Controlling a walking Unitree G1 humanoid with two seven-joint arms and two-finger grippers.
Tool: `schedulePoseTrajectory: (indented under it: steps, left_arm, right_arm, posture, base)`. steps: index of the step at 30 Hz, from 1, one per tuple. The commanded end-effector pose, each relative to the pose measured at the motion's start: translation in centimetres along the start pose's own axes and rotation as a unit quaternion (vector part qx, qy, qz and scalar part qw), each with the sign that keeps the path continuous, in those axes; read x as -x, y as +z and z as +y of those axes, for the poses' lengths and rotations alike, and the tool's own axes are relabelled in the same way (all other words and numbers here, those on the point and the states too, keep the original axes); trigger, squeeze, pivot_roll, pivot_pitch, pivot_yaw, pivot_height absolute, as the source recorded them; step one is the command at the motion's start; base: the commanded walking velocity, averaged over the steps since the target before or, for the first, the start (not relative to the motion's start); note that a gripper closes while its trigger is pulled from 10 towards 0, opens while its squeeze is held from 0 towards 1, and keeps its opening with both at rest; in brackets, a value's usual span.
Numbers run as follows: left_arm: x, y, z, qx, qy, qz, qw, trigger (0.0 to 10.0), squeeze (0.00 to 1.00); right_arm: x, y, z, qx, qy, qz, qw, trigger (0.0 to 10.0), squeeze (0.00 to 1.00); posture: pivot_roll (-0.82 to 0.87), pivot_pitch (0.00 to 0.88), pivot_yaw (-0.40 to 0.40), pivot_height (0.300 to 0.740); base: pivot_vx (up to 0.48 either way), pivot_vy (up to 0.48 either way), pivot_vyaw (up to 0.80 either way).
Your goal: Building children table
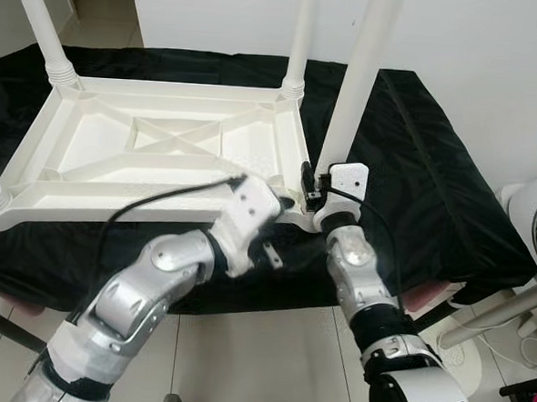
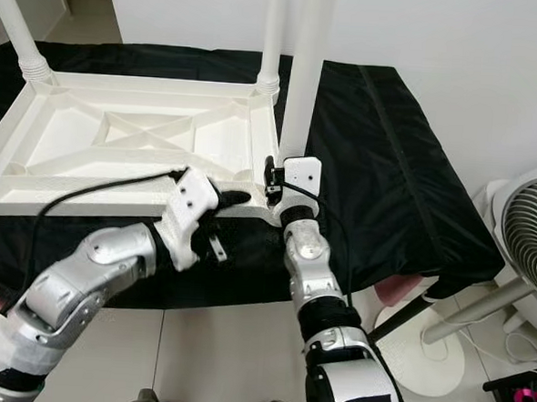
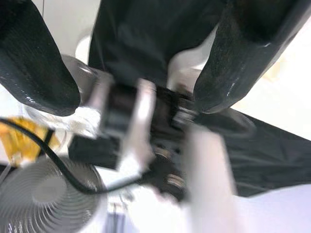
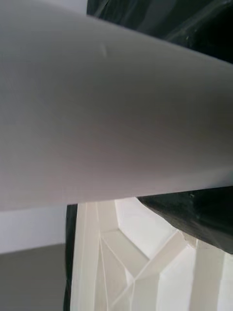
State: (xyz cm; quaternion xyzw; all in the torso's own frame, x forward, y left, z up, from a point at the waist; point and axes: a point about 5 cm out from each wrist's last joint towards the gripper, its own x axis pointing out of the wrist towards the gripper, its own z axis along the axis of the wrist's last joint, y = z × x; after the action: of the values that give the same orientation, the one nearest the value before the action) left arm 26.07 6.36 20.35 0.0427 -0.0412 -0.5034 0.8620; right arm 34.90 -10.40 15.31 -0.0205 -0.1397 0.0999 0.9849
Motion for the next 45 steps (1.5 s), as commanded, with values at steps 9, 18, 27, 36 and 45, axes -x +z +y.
schedulePoseTrajectory:
  steps: [9,18,27,36,45]
  left_arm:
    - [0.0,2.1,1.6,0.009,-0.005,-0.030,1.000,10.0,0.00]
    - [-0.5,6.2,2.3,0.064,-0.026,-0.092,0.993,10.0,0.00]
    - [-1.3,8.4,2.3,0.046,-0.070,-0.121,0.989,10.0,0.00]
    - [-1.6,8.9,2.7,0.033,-0.069,-0.121,0.990,10.0,0.00]
    - [-2.1,9.4,2.5,0.052,-0.087,-0.139,0.985,10.0,0.00]
  right_arm:
    - [-0.6,4.3,-0.9,-0.009,0.075,-0.063,0.995,10.0,0.00]
    - [-0.6,6.5,-2.0,0.004,0.212,-0.038,0.976,10.0,0.00]
    - [1.3,5.8,-2.5,0.060,0.365,0.048,0.928,10.0,0.00]
    - [3.2,5.4,-2.1,0.065,0.448,0.096,0.886,10.0,0.00]
    - [4.3,4.9,-1.3,0.059,0.483,0.114,0.866,10.0,0.00]
  posture:
    - [-0.01,0.063,-0.007,0.740]
    - [-0.02,0.048,-0.009,0.740]
    - [-0.03,0.039,-0.011,0.740]
    - [-0.03,0.035,-0.012,0.740]
    - [-0.04,0.032,-0.007,0.740]
  base:
    - [0.000,0.000,0.00]
    - [0.000,0.000,0.00]
    - [0.000,0.000,0.00]
    - [0.000,0.000,0.00]
    - [0.000,0.000,0.00]
